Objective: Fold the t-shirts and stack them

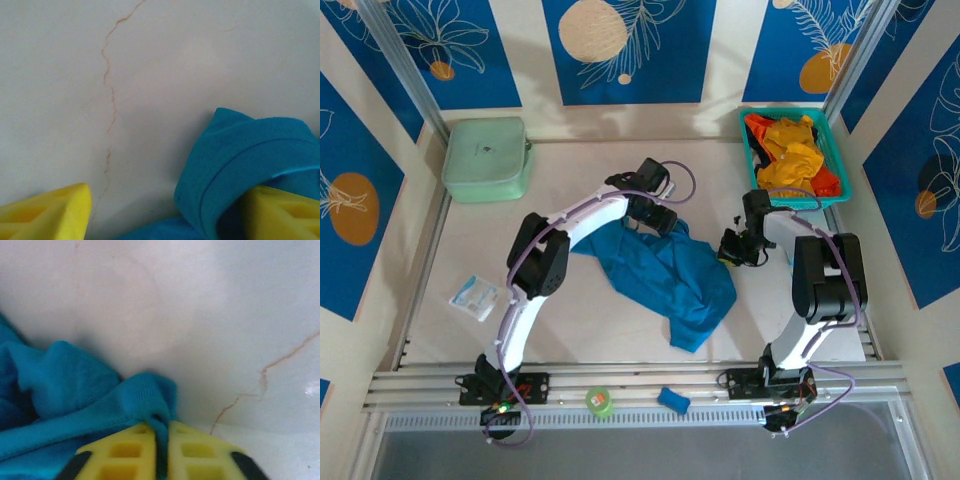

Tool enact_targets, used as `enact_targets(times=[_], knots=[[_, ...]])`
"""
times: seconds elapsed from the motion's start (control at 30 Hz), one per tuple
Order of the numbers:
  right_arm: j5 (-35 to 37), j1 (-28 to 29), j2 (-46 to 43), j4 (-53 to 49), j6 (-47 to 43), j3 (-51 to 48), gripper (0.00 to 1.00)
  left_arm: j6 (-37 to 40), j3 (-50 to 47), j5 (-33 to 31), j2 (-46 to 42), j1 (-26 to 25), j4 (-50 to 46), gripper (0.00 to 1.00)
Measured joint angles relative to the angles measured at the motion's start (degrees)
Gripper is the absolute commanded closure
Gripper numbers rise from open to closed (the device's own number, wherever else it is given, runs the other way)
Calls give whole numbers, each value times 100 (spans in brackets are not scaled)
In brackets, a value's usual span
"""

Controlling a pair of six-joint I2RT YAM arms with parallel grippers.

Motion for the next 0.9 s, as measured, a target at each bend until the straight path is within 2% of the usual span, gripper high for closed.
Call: enact_targets(times=[0.1, 0.17, 0.2, 0.4, 0.57, 0.7, 0.9], knots=[[-72, 0, -170, 22, 9, -120, 100, -28, -4, -37, 0, 0, 90, 69], [-107, 0, -483, -15, 9, -254, 100, -87, -4, -52, 0, 0, 162, 94], [-118, 0, -688, -39, 9, -315, 100, -116, -4, -55, 0, 0, 184, 100], [-162, 0, -2205, -151, 11, -573, 100, -151, 87, -57, 0, 0, 203, 100], [-245, 2, -3248, -195, 9, -807, 100, -131, 638, -98, -20, 0, 33, 100], [-267, 0, -3663, -293, 4, -822, 100, -81, 1158, -197, -203, -2, -291, 100], [-260, 2, -3720, -348, -11, -837, 100, 22, 1591, -247, -728, -7, -769, 100]])
